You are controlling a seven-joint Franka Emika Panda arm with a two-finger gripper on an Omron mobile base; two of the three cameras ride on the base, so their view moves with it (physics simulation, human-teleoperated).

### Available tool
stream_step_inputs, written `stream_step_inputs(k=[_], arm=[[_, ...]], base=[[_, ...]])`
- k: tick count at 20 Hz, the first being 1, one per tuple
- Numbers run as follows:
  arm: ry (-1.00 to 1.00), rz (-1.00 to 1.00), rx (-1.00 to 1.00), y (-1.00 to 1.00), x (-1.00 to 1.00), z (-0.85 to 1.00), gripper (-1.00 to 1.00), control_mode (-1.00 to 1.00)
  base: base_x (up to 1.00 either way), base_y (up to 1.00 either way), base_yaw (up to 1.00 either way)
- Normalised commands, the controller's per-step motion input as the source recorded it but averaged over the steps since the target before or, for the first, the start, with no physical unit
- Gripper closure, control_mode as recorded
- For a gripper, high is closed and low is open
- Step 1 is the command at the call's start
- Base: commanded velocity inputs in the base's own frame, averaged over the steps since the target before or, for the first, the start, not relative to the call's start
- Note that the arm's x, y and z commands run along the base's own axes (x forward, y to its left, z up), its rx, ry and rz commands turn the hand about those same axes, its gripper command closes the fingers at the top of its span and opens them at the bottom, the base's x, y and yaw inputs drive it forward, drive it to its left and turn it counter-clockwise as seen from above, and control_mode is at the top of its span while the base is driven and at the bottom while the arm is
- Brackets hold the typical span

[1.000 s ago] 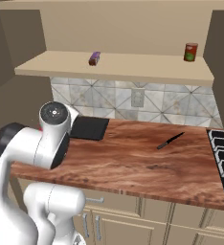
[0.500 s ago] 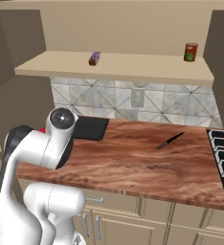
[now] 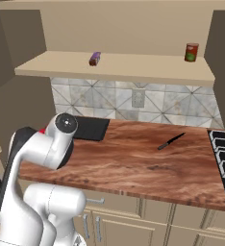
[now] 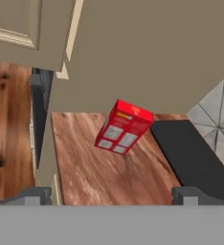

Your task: Pick the boxed food and bar from the counter and place them in the cabinets closest to them.

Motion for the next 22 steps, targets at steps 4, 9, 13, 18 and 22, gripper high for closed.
stream_step_inputs(k=[4, 9, 13, 18, 22], arm=[[0.04, 0.04, 0.08, 0.28, 0.21, -0.24, -1.00, -1.00], [0.06, 0.04, 0.10, 0.29, 0.21, -0.23, -1.00, -1.00], [0.07, 0.04, 0.10, 0.33, 0.21, -0.22, -1.00, -1.00], [0.06, 0.04, 0.09, 0.33, 0.18, -0.18, -1.00, -1.00], [0.08, 0.04, 0.10, 0.32, 0.02, -0.17, -1.00, -1.00]], base=[[0.00, 0.00, 0.00], [0.00, 0.00, 0.00], [0.00, 0.00, 0.00], [0.00, 0.00, 0.00], [0.00, 0.00, 0.00]])
